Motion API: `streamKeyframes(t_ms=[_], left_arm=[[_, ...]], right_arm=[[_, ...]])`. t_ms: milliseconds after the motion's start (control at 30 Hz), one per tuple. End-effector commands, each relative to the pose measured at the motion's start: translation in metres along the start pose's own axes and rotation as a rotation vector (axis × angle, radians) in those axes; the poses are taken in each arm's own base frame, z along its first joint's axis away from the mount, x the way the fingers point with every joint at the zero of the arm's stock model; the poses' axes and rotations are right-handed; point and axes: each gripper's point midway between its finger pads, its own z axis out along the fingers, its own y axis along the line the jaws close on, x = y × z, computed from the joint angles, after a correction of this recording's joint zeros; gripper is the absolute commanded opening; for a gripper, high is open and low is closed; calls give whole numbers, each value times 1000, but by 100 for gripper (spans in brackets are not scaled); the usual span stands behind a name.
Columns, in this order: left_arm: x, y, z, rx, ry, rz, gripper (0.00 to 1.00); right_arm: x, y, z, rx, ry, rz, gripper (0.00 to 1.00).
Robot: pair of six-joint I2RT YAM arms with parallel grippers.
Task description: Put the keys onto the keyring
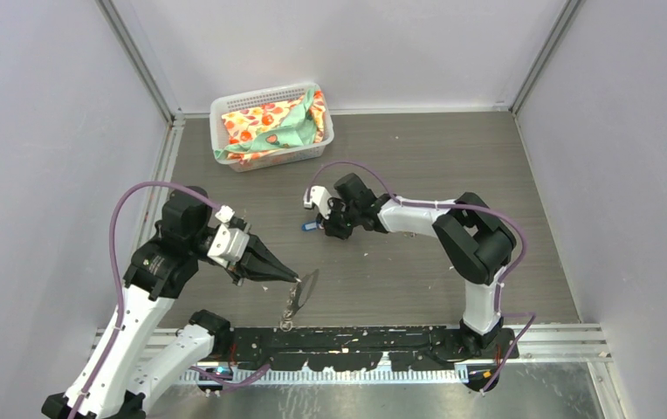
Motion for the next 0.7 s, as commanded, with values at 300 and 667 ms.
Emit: streamKeyframes(t_ms=[300, 667], left_arm=[[-20, -2, -1, 2, -21, 72, 0], [-18, -1, -1, 1, -20, 70, 0]], right_arm=[[-70, -22, -22, 87, -236, 95, 45], [-56, -21, 11, 118, -138, 139, 49]])
